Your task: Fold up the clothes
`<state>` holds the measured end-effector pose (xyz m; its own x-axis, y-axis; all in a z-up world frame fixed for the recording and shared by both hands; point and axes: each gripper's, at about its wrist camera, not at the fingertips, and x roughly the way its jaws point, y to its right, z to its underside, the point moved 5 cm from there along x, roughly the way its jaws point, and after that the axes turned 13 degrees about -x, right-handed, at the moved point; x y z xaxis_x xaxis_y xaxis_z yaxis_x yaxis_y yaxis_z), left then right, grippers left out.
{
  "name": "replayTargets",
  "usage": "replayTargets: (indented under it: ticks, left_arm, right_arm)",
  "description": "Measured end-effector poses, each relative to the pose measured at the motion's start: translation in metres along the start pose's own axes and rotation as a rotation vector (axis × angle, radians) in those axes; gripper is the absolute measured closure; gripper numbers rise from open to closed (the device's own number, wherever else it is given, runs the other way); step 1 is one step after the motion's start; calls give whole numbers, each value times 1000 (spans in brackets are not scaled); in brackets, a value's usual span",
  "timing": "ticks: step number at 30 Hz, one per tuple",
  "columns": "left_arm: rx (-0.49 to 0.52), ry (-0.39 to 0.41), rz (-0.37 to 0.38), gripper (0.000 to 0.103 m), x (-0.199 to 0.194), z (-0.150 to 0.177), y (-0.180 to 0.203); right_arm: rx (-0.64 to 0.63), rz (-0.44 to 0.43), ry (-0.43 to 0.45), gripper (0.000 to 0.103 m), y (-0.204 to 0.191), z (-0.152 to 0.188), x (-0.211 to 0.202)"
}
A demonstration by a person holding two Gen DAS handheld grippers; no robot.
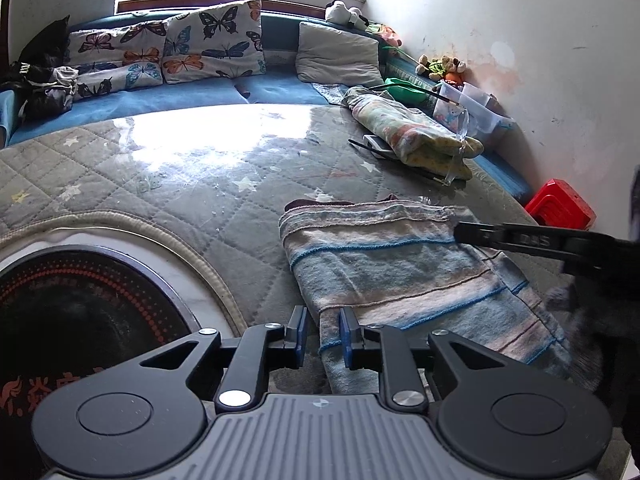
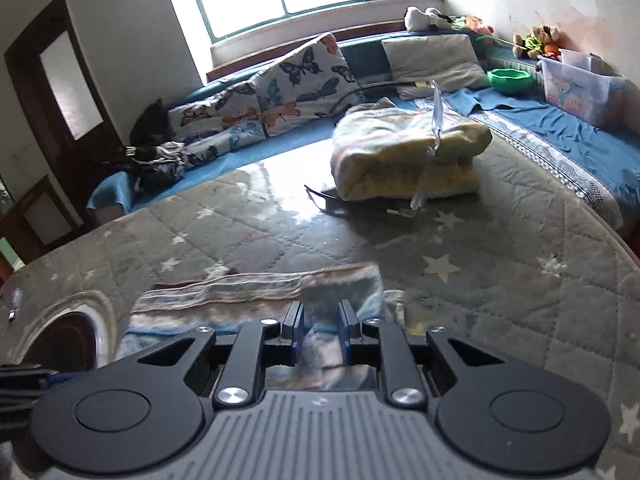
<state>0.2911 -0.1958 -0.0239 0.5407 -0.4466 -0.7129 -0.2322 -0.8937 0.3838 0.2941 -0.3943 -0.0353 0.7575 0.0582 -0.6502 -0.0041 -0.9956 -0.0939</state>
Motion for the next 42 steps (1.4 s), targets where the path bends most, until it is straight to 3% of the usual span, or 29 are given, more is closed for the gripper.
replayTargets:
  ticks: [4, 11, 21, 27, 42]
  left_arm:
    - [-7, 8, 5, 79, -3, -4, -2]
    - [-15, 19, 6, 80, -2, -8, -3]
    - [-12, 6, -13, 80, 2, -5, -7]
    - [-23, 19, -16, 81, -11, 0, -10]
    - [-13, 1, 20, 71, -43, 36, 2]
  right_arm:
    - [13, 16, 10, 86, 0, -5, 1]
    - [-63, -91, 11, 85, -38, -14, 4]
    - [-62, -74, -12, 85, -46, -24, 29]
    - [-54, -103, 12, 85, -33, -23, -4]
    - [-1, -133, 51, 85, -11, 45, -99]
